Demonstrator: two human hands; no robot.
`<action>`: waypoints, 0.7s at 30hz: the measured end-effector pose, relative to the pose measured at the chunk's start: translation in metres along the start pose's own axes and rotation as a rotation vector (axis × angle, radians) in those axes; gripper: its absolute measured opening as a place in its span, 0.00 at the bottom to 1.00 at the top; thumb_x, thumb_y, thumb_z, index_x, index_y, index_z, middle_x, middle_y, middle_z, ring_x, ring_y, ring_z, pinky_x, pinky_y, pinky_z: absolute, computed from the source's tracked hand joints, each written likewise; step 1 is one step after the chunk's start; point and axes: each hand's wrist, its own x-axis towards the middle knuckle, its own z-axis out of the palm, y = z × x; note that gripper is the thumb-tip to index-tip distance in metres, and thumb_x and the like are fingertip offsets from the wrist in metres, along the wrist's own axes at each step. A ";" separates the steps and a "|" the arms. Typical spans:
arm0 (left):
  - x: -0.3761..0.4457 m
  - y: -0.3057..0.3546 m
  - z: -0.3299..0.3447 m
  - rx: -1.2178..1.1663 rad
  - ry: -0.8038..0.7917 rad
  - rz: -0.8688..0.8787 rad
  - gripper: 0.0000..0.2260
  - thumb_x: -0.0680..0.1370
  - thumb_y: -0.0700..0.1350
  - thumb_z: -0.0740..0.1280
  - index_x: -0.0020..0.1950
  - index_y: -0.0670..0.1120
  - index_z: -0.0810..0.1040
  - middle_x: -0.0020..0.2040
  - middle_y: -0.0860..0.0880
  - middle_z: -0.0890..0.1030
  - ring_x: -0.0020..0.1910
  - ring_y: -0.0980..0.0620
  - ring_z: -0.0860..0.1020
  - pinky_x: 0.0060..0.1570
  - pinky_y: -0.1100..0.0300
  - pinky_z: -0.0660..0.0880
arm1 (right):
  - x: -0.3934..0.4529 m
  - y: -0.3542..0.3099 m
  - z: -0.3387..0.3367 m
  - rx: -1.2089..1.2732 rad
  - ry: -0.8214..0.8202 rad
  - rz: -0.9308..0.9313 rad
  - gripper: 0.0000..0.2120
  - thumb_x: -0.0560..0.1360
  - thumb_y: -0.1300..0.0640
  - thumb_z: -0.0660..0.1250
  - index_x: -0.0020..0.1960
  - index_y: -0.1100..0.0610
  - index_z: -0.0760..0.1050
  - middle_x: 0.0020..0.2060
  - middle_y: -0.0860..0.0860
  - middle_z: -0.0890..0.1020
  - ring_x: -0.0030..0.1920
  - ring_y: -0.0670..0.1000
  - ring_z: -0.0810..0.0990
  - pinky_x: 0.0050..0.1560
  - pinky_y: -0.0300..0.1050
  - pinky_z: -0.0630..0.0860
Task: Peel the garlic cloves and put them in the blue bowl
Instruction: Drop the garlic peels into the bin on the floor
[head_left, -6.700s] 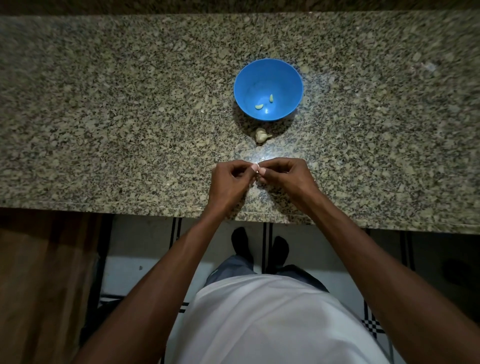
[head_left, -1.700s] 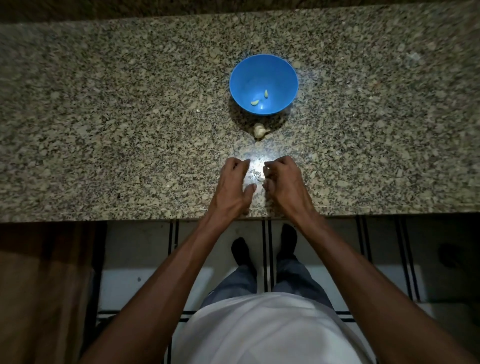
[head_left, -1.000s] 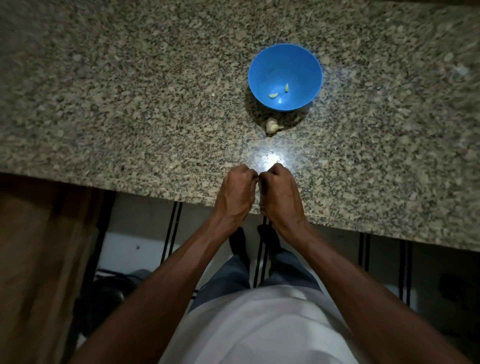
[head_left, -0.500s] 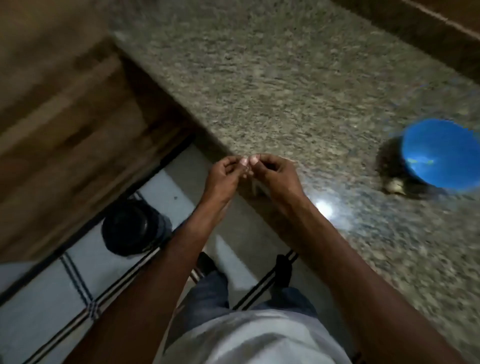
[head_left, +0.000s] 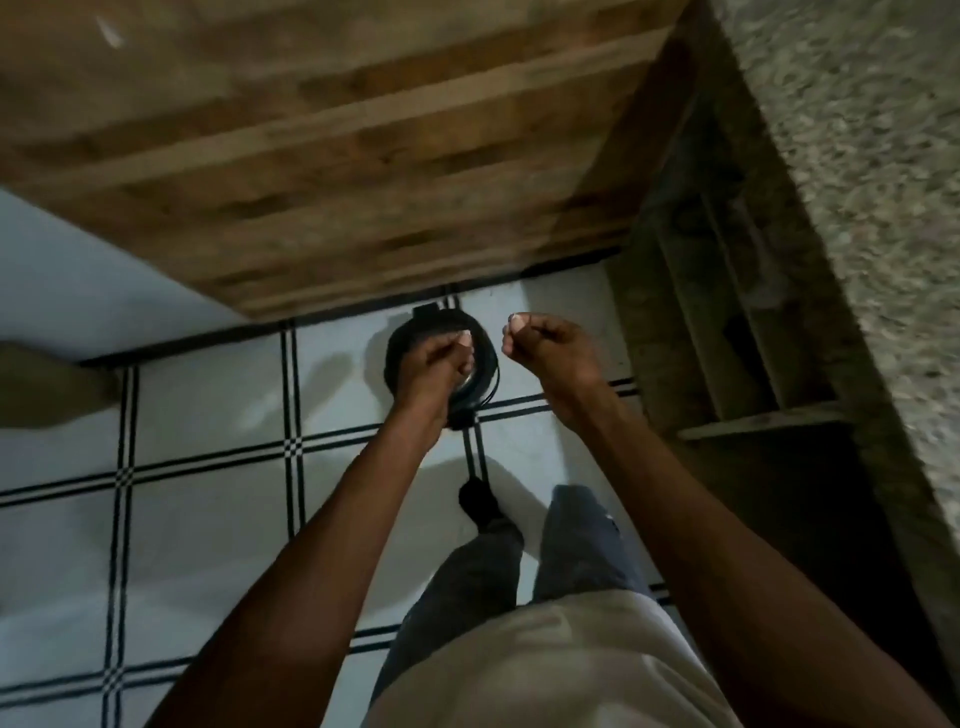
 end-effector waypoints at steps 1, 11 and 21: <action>0.007 -0.002 -0.014 -0.016 0.019 -0.015 0.02 0.81 0.42 0.73 0.49 0.49 0.84 0.48 0.45 0.85 0.50 0.48 0.82 0.61 0.53 0.80 | 0.008 0.006 0.013 -0.014 -0.012 0.026 0.07 0.83 0.62 0.69 0.49 0.63 0.83 0.41 0.58 0.84 0.44 0.54 0.82 0.61 0.53 0.83; 0.062 -0.016 -0.102 -0.112 0.151 -0.104 0.06 0.81 0.44 0.72 0.56 0.45 0.84 0.51 0.44 0.85 0.49 0.49 0.82 0.60 0.55 0.80 | 0.078 0.060 0.105 -0.283 0.007 0.259 0.16 0.80 0.51 0.73 0.63 0.60 0.81 0.55 0.60 0.85 0.56 0.61 0.85 0.60 0.59 0.84; 0.128 -0.057 -0.118 -0.013 0.151 -0.194 0.07 0.82 0.45 0.71 0.45 0.45 0.82 0.41 0.45 0.82 0.43 0.48 0.79 0.55 0.50 0.79 | 0.106 0.089 0.143 -0.281 0.001 0.338 0.04 0.82 0.61 0.70 0.49 0.60 0.82 0.46 0.58 0.84 0.49 0.57 0.84 0.55 0.49 0.83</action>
